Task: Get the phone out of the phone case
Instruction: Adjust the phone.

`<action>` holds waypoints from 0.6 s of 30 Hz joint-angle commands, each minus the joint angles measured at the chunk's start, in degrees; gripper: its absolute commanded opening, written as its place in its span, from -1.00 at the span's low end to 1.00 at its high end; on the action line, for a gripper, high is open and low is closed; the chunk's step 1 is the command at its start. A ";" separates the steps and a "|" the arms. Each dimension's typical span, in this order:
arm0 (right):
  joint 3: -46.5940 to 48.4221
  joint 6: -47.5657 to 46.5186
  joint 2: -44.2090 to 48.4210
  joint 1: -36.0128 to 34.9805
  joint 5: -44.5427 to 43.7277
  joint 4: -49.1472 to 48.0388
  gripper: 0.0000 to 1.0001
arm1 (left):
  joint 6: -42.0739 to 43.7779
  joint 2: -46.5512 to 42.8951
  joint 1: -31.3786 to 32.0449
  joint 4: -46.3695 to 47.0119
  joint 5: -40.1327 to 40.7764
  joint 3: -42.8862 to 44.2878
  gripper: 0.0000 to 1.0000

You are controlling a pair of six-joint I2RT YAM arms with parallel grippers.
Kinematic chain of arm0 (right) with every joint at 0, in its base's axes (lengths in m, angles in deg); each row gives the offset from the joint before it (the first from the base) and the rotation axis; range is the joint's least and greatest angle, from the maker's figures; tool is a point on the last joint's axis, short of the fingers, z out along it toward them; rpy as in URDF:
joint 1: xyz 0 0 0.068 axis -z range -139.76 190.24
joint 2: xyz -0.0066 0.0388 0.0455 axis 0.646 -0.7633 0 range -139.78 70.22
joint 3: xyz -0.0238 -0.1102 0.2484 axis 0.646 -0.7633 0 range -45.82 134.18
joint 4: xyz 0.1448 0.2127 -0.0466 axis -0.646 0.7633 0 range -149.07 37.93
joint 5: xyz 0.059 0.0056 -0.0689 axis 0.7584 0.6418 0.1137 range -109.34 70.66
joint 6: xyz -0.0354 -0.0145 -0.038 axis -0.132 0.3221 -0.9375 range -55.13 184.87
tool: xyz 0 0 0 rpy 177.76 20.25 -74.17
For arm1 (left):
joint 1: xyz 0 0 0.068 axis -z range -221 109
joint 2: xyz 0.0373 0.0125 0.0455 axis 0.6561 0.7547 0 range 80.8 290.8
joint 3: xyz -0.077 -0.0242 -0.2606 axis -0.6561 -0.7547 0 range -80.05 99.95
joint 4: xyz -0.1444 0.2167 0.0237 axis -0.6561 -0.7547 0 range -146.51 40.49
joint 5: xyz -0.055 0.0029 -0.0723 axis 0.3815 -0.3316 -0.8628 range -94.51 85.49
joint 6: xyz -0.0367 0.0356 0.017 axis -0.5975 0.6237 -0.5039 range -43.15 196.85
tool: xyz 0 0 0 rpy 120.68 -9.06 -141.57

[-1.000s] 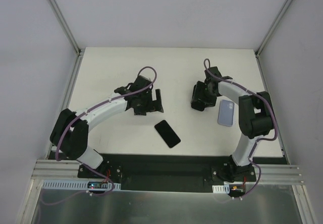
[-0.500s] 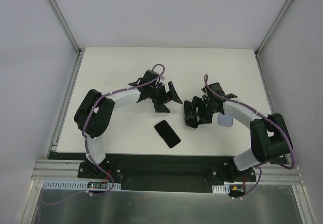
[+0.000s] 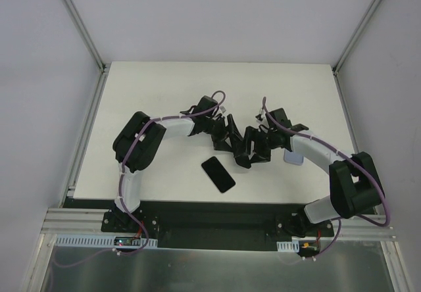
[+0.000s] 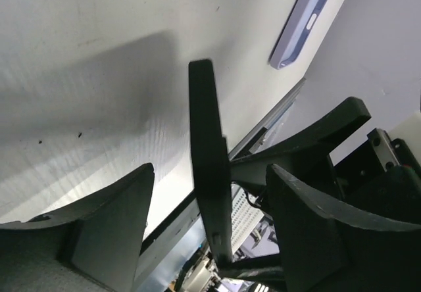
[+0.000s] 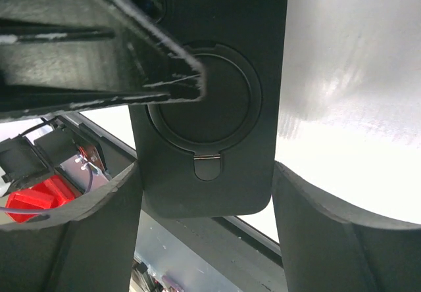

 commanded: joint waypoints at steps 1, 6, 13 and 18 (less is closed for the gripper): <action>2.90 0.21 1.11 -1.54 2.90 -1.93 -0.28 | -2.62 0.23 0.51 3.37 -2.19 1.97 0.23; 3.78 -0.41 0.75 -2.16 -0.61 0.97 -0.26 | -3.23 -0.64 0.42 3.90 -2.54 1.19 -0.68; 7.20 -2.87 6.02 -4.70 -17.12 8.70 0.84 | -6.22 -5.12 -0.19 3.46 0.44 -3.82 -1.00; 9.75 -6.20 12.08 -11.45 -33.18 13.62 0.66 | -8.94 -7.32 -0.81 -1.37 0.53 -6.19 -1.00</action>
